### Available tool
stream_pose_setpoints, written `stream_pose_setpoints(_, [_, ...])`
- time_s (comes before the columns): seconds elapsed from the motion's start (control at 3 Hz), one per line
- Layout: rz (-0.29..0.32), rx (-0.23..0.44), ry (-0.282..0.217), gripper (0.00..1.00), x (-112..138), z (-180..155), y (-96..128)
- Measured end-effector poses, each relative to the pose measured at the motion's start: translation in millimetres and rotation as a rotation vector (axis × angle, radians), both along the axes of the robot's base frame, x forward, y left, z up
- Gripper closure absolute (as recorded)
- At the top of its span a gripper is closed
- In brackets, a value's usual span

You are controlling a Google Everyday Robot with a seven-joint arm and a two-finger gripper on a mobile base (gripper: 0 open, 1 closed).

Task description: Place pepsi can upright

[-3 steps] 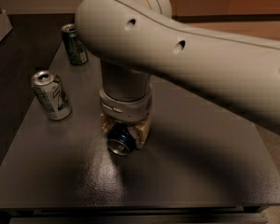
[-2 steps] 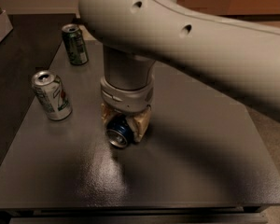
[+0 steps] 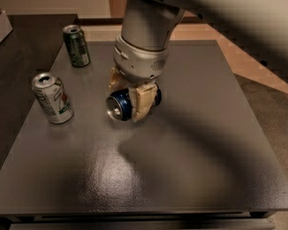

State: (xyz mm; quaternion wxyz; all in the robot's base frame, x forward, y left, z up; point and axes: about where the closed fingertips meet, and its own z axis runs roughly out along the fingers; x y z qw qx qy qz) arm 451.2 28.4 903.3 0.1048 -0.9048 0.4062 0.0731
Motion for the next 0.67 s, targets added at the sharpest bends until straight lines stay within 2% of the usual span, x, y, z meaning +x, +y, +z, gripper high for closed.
stream_pose_setpoints(0.33, [-0.165, 0.123, 0.094, 1.00, 3.0, 19.1, 0.4])
stream_pose_setpoints(0.67, [-0.285, 0.283, 0.174, 1.00, -8.5, 30.5, -0.6])
